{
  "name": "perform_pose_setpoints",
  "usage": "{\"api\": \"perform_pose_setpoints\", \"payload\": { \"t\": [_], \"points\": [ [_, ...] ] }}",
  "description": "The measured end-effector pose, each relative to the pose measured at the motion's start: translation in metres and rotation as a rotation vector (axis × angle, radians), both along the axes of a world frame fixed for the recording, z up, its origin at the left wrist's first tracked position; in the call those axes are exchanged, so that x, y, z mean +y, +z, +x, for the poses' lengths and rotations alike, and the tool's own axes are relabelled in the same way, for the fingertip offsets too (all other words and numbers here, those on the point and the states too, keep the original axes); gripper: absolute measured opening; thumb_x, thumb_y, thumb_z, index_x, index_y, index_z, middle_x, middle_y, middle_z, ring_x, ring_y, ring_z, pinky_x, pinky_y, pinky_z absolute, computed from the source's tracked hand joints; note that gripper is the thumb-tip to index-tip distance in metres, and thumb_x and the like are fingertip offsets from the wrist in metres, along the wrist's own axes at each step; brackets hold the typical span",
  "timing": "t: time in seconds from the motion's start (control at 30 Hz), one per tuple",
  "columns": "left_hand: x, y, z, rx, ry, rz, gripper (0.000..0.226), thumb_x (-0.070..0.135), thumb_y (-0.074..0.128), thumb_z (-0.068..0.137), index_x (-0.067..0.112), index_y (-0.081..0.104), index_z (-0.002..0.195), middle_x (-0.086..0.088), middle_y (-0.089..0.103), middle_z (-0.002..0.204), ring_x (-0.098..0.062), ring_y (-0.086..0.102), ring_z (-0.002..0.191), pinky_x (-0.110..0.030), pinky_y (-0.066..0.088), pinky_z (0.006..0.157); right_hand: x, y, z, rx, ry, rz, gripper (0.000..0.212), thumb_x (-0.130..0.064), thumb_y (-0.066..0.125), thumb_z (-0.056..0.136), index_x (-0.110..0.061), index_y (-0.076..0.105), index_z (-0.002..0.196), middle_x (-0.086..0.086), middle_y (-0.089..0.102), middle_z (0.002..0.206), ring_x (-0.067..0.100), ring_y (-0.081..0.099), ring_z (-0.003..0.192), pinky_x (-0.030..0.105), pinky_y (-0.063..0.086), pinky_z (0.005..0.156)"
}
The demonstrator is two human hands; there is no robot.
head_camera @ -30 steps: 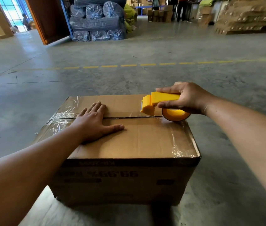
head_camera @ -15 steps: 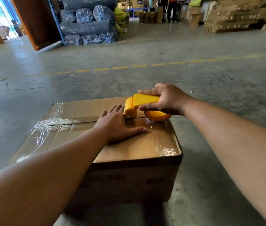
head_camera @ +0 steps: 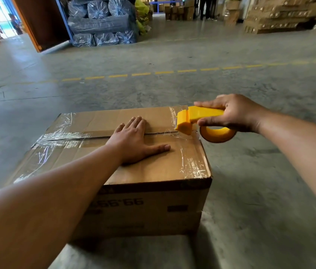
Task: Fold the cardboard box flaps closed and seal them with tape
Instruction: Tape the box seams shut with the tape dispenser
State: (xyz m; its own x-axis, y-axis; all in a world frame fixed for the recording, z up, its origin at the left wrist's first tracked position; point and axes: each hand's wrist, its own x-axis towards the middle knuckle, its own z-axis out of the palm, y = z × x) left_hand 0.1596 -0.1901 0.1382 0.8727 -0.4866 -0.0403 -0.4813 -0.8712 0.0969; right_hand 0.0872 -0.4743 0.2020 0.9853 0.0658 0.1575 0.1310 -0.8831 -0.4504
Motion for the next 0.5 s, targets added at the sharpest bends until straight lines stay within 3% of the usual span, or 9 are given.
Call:
{"api": "perform_pose_setpoints", "payload": {
  "t": [0.13, 0.5],
  "points": [
    [0.004, 0.0, 0.001, 0.015, -0.003, 0.006, 0.133, 0.105, 0.023, 0.057, 0.021, 0.005, 0.159, 0.004, -0.001, 0.167, -0.012, -0.003, 0.152, -0.04, 0.001, 0.124, -0.013, 0.008, -0.005, 0.017, -0.006, -0.076, 0.07, -0.071, 0.063, 0.061, -0.055, 0.052, 0.128, -0.019, 0.047, 0.086, 0.008, 0.046, 0.09, 0.016, 0.032, 0.072],
    [-0.004, 0.017, 0.004, 0.011, -0.062, 0.145, 0.137, 0.105, 0.018, 0.054, 0.018, 0.006, 0.159, -0.001, 0.003, 0.167, -0.018, 0.003, 0.153, -0.046, 0.01, 0.123, -0.028, 0.011, -0.015, 0.003, -0.011, -0.041, 0.069, -0.076, 0.06, 0.056, -0.061, 0.048, 0.122, -0.013, 0.049, 0.088, 0.002, 0.047, 0.077, 0.016, 0.033, 0.068]
  ]
}}
